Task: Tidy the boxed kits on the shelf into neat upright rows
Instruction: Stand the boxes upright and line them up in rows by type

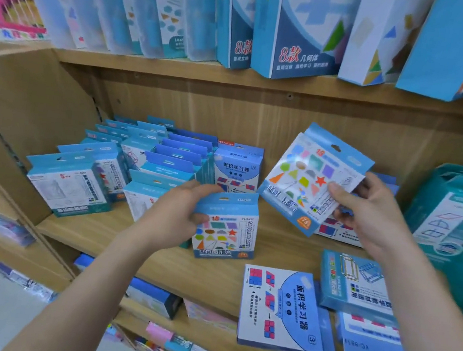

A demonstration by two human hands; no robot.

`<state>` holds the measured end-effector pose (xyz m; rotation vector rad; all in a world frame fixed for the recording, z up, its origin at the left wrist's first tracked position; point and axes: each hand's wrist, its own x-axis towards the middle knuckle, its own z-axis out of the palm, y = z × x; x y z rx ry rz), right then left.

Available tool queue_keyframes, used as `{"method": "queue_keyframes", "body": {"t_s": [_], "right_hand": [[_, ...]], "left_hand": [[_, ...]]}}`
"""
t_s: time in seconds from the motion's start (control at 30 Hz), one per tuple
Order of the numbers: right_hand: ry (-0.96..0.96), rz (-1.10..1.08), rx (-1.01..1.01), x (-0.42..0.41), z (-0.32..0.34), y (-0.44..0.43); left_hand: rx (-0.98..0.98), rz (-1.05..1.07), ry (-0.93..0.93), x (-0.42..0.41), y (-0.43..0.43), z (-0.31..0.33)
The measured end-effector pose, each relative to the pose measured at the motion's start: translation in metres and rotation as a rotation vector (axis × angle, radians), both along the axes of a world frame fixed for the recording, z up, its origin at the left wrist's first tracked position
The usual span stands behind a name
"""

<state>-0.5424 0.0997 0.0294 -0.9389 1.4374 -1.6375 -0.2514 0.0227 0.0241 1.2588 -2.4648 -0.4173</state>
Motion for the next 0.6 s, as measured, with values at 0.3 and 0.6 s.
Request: {"method": "queue_keyframes", "body": {"t_s": [0.3,0.6], "right_hand": [[0.85,-0.131,0.285,0.032,-0.026,-0.055],[1.507,-0.248,0.294,0.037,-0.024,-0.079]], "left_hand": [[-0.158,-0.028,-0.065,-0.008,0.006,0.001],[-0.505,0.003,-0.247,-0.013,0.002,-0.007]]}}
